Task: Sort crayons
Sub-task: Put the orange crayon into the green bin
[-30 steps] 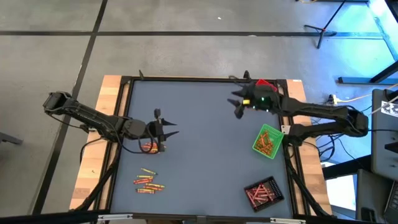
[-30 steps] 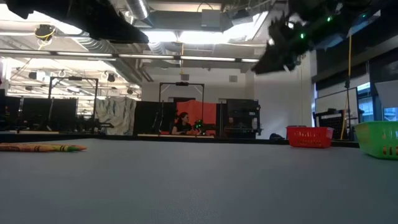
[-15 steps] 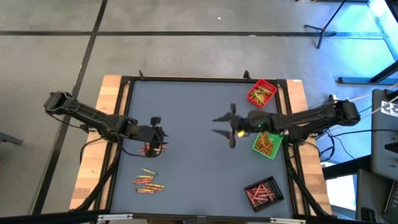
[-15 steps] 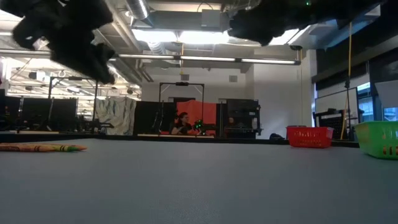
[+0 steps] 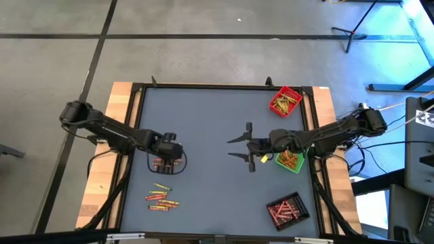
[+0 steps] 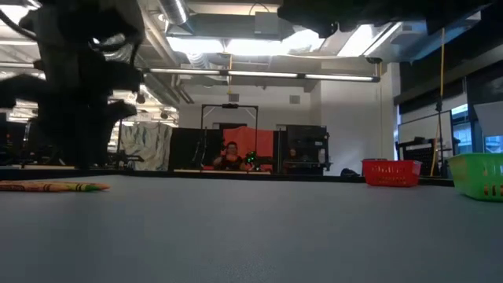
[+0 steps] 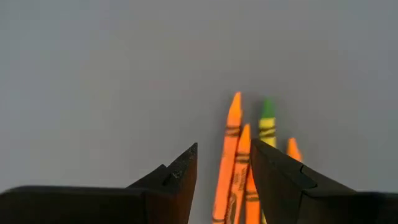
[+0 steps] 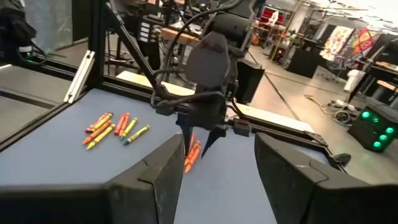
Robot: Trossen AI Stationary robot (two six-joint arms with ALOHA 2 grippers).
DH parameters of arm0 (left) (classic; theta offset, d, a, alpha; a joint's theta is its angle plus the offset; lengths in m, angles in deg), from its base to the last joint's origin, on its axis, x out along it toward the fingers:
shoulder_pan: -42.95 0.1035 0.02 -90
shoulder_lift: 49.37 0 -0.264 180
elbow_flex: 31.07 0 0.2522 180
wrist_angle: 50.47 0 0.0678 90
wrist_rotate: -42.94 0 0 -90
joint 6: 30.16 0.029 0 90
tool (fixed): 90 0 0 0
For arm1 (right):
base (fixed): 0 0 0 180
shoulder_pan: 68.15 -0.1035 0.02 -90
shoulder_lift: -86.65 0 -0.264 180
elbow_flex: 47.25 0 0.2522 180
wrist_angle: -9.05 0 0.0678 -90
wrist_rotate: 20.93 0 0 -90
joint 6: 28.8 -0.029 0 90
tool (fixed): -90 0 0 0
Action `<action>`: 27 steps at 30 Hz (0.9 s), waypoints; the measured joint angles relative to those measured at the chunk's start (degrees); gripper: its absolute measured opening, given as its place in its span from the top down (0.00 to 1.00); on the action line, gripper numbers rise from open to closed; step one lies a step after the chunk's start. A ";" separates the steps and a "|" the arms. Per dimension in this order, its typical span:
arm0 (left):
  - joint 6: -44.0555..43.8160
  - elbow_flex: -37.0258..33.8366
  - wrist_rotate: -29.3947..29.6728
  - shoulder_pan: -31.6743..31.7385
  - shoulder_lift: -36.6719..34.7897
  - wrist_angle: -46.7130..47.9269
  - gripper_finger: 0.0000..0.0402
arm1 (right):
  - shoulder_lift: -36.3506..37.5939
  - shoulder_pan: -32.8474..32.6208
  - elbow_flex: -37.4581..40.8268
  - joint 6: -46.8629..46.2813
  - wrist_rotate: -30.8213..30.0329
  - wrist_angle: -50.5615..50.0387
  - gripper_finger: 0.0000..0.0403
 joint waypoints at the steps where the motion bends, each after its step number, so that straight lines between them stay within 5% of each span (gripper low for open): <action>1: 0.02 0.00 -0.05 0.43 0.81 0.30 0.67 | 0.00 0.00 0.00 -0.02 0.05 -0.24 0.51; 27: 2.03 1.18 -5.18 3.83 3.48 0.66 0.67 | 0.00 0.00 0.04 -0.17 0.46 -1.10 0.51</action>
